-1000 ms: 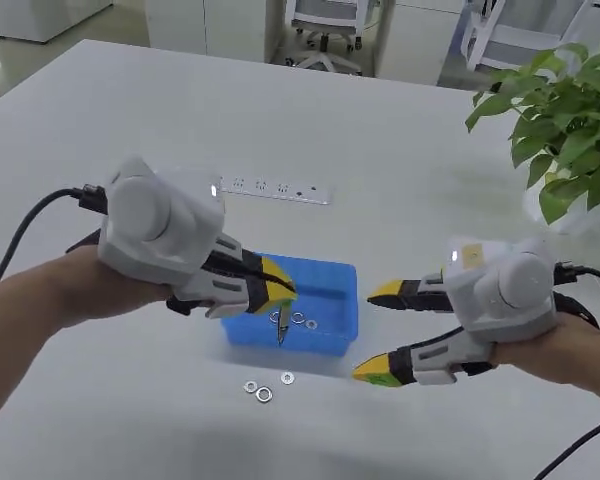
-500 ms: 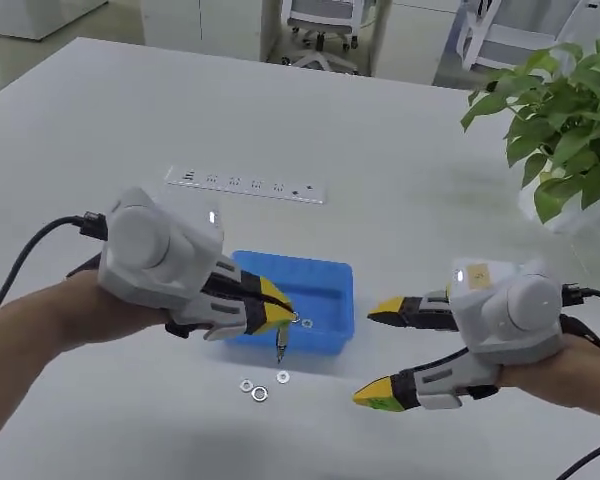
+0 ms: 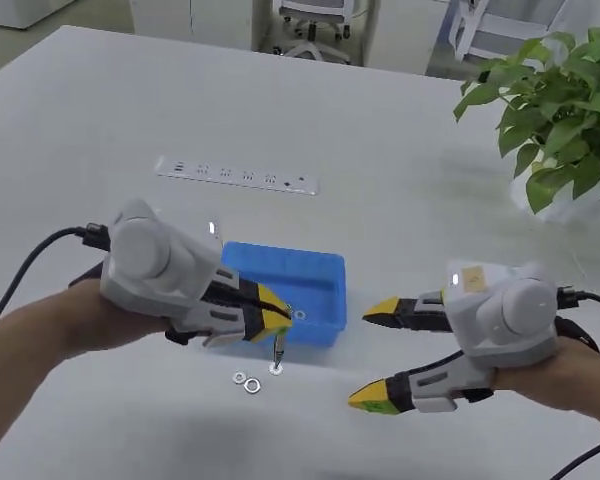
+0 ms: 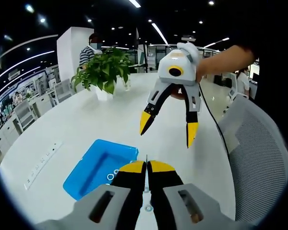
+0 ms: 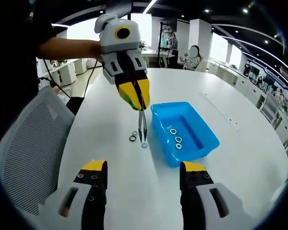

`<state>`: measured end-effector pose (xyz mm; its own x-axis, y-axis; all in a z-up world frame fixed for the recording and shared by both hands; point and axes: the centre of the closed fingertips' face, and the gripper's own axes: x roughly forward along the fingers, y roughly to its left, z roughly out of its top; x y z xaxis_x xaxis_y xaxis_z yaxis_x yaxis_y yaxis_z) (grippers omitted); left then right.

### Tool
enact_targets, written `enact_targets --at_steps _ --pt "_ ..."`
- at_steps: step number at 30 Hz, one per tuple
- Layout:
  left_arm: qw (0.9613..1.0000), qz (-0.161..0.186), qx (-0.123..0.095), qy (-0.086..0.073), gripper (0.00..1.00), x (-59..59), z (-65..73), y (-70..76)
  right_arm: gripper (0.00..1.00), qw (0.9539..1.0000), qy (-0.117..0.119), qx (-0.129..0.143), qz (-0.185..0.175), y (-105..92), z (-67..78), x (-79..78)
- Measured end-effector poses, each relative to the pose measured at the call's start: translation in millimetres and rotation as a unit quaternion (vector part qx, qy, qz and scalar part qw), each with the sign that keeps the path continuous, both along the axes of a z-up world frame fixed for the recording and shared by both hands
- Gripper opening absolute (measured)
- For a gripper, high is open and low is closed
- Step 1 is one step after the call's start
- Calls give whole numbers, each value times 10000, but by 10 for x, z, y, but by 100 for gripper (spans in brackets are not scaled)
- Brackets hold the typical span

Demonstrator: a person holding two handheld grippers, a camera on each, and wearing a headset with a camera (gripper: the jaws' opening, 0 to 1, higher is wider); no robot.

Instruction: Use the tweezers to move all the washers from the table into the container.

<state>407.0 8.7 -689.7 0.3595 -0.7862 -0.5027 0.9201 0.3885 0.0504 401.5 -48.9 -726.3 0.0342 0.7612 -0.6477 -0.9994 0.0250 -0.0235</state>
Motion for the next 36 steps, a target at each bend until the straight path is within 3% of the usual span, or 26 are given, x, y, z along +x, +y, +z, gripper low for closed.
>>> enact_targets --at_steps 16,36 --pt "10000 7 -12 82 6 -1 -109 -2 62 9999 89 -37 -29 -29 -78 -42" --pt "9999 -15 -79 89 6 9 -134 -3 61 9999 130 -33 14 19 -113 -59"
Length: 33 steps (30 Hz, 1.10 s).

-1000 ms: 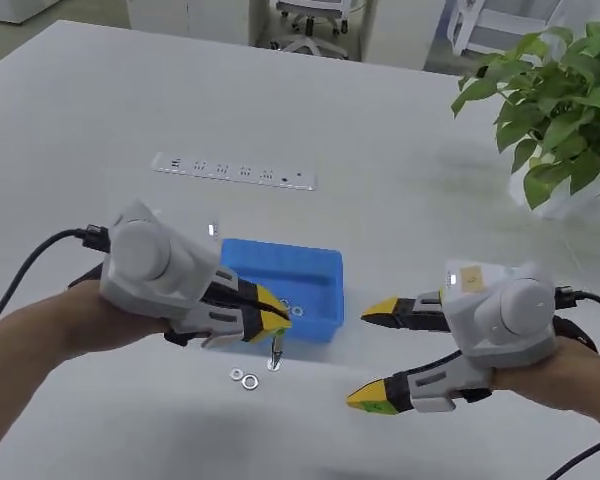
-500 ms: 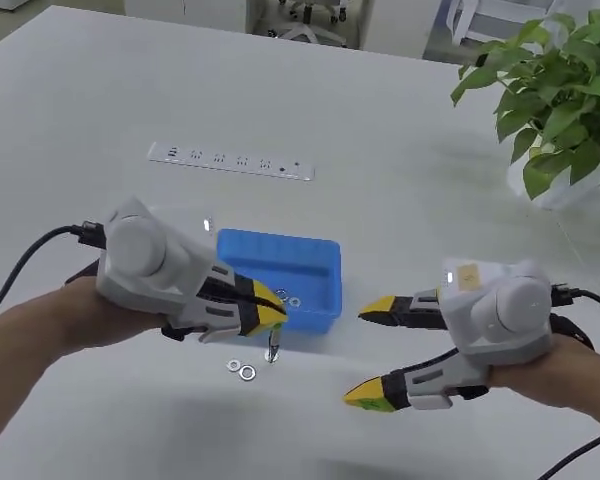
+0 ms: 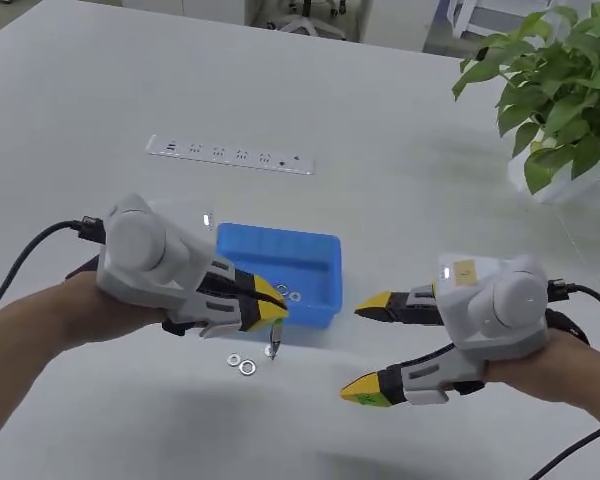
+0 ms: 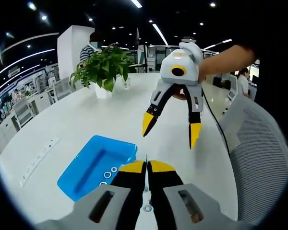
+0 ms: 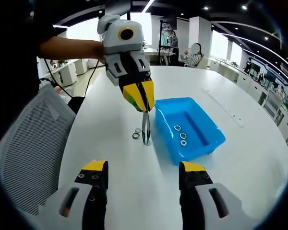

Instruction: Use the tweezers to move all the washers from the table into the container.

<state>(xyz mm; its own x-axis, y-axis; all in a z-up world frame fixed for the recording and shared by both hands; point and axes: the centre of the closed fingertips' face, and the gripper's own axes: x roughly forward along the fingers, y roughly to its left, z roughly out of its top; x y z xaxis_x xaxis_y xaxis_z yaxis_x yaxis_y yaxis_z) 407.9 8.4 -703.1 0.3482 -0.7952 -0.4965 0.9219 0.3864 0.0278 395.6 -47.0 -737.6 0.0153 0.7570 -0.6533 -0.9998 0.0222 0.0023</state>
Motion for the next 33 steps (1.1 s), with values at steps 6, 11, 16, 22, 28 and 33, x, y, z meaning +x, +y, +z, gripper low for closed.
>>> enact_targets --at_steps 6,11,16,22,28,33 --pt "10000 -53 23 4 6 -8 2 0 58 10000 -29 53 68 55 22 9" --pt "10000 -58 33 29 6 -16 0 17 52 9997 -81 107 227 134 39 16" --pt "9999 -80 64 40 6 -27 -5 34 48 9991 -118 128 386 219 29 26" --pt "9999 -86 74 54 6 -39 -7 45 41 9978 -190 151 615 333 25 25" --pt "9999 -98 82 64 6 -46 -9 45 34 9969 -225 159 743 432 6 45" --pt "9999 -111 83 69 6 -40 -11 48 33 9959 -234 135 866 521 -40 55"
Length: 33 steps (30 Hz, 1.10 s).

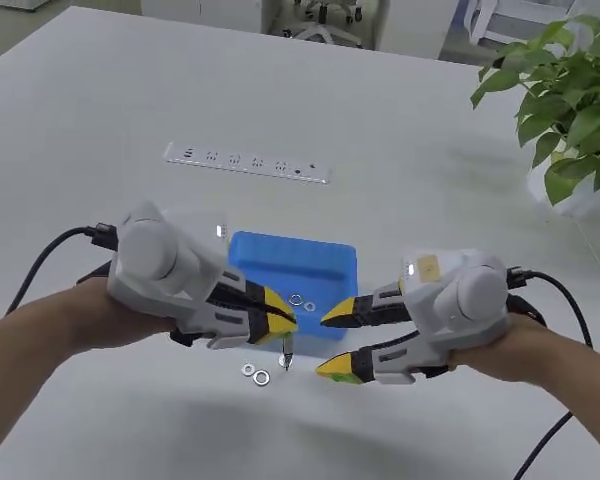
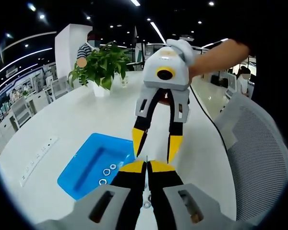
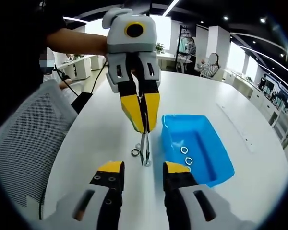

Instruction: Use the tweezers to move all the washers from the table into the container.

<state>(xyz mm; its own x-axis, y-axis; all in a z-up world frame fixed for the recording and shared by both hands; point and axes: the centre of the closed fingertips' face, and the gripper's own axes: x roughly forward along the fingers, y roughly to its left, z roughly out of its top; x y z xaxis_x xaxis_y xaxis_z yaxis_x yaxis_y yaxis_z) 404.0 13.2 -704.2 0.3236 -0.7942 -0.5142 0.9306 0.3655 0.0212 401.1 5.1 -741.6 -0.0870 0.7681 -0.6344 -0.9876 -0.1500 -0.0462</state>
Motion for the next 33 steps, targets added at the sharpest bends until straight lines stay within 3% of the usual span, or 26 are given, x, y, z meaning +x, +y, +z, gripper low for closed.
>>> enact_targets --at_steps 15,27,33 --pt "10000 -12 7 26 6 -5 -10 4 24 9985 -68 -196 504 217 -156 -21" --pt "10000 -47 50 29 6 -8 -13 9 12 9960 -153 -343 805 310 -251 -42" --pt "10000 -43 54 32 6 -4 -13 17 11 9945 -267 -443 911 313 -287 -53"
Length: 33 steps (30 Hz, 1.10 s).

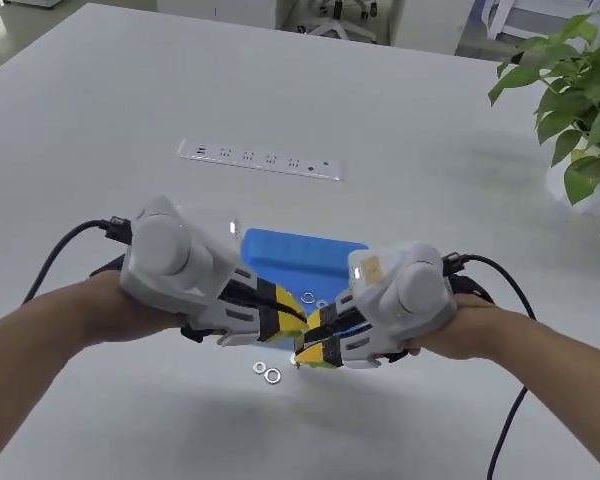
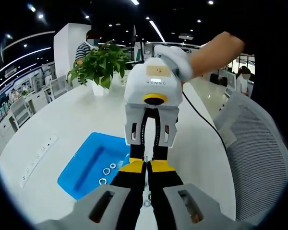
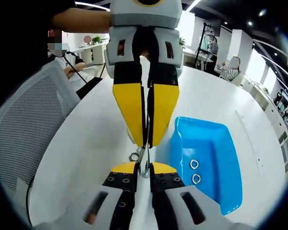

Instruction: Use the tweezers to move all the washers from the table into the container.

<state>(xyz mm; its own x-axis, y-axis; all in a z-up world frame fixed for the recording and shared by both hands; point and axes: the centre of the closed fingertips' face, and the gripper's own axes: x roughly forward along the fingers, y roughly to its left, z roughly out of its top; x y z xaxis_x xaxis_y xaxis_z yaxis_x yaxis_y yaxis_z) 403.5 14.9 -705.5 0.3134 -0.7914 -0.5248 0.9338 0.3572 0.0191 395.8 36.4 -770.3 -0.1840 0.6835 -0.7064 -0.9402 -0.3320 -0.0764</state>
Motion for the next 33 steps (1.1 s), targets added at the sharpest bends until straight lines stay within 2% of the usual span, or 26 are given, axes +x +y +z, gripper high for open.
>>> enact_targets --at_steps 9,26,33 --pt "10000 -18 16 -8 6 -6 9 -29 10 9998 -135 -86 130 -11 -19 -4" --pt "10000 15 61 -7 7 -31 28 -40 9 10000 -50 -60 -19 -17 3 -3" --pt "10000 43 -15 19 16 -55 64 -36 9 9999 -63 -5 -84 -24 68 8"
